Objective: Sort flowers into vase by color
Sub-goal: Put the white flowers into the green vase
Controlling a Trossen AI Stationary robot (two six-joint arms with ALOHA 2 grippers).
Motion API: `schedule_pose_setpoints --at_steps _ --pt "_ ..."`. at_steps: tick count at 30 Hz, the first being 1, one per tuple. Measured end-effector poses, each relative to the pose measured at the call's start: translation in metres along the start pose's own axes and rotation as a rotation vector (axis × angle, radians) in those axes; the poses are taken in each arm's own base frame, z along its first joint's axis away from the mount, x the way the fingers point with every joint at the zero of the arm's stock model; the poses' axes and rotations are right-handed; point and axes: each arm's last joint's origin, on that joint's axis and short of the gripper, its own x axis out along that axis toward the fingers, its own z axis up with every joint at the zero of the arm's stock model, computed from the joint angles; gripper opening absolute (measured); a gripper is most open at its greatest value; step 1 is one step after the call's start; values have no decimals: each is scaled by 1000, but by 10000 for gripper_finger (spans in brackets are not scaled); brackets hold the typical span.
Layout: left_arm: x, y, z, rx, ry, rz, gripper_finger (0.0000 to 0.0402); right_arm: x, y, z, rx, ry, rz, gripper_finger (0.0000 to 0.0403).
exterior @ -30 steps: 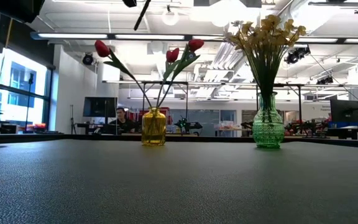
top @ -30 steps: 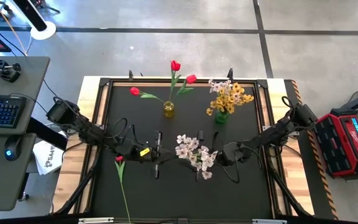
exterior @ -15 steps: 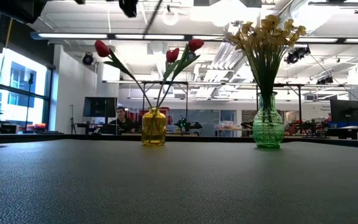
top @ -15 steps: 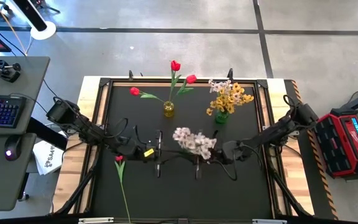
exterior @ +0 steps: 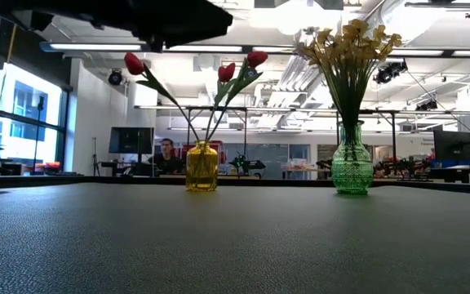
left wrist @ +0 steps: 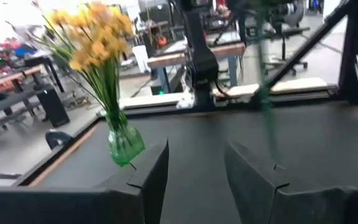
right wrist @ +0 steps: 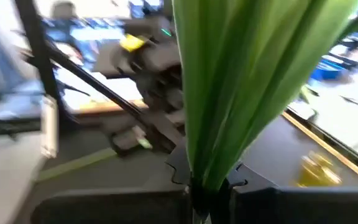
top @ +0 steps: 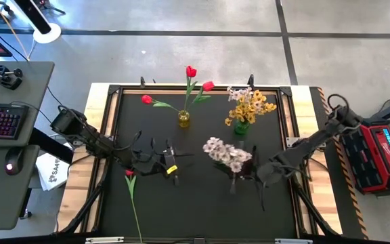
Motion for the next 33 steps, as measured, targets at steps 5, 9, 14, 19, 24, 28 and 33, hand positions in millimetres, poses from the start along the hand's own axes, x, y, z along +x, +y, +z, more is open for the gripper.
schedule_pose_setpoints --at_steps 5,9,14,19,24,28,33 --pt "-3 -5 -4 20 37 -24 144 -33 -18 -13 14 45 -183 2" --pt "-3 -5 -4 20 37 -25 144 -59 -41 -28 51 15 -312 1" --pt "-3 -4 -4 20 39 -24 144 -86 -74 -42 74 -81 -488 1" --pt "-2 -4 -4 19 39 -22 144 -103 -98 -46 49 -143 -665 1" --pt "-1 -2 -4 -14 38 -15 144 -103 -111 -46 40 -137 -723 0" --pt "0 0 -5 -27 40 -8 144 -95 -118 -46 22 -125 -793 0" --pt "0 0 -4 -29 37 -8 144 -90 -127 -45 20 -118 -861 0"
